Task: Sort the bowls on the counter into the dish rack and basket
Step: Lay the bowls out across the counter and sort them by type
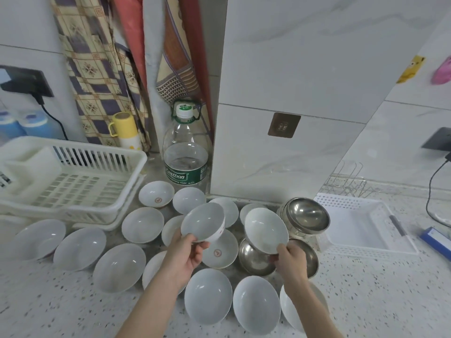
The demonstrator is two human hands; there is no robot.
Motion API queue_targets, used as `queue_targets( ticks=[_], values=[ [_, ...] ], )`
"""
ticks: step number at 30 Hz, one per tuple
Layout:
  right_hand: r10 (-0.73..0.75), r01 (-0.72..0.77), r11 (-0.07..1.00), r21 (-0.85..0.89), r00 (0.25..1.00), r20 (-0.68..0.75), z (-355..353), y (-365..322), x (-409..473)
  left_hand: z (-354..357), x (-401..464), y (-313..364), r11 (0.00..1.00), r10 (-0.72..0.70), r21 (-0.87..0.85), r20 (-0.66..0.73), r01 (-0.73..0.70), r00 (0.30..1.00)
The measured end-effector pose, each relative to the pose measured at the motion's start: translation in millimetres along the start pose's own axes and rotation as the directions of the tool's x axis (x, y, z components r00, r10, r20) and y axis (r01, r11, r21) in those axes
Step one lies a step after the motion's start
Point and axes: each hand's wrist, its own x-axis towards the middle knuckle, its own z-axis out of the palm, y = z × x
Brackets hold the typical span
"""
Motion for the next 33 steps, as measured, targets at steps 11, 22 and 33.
queue_targets(
  ticks=[11,22,33],
  values=[
    [0.059,-0.038,0.993,0.108,0.980,-0.192,-96,60,-26,61,-22,-50,0.997,-0.063,0.059,0.120,0.057,0.991],
    [0.186,-0.153,0.979,0.135,0.943,-0.275,-182,93,28,138,-39,-116,0.990,-0.022,0.140,0.125,0.004,0.992],
    [0.115,-0.117,0.993,-0.028,0.991,-0.066,-215,121,73,174,-42,-167,0.996,-0.039,0.081,-0.001,0.039,0.999]
  ],
)
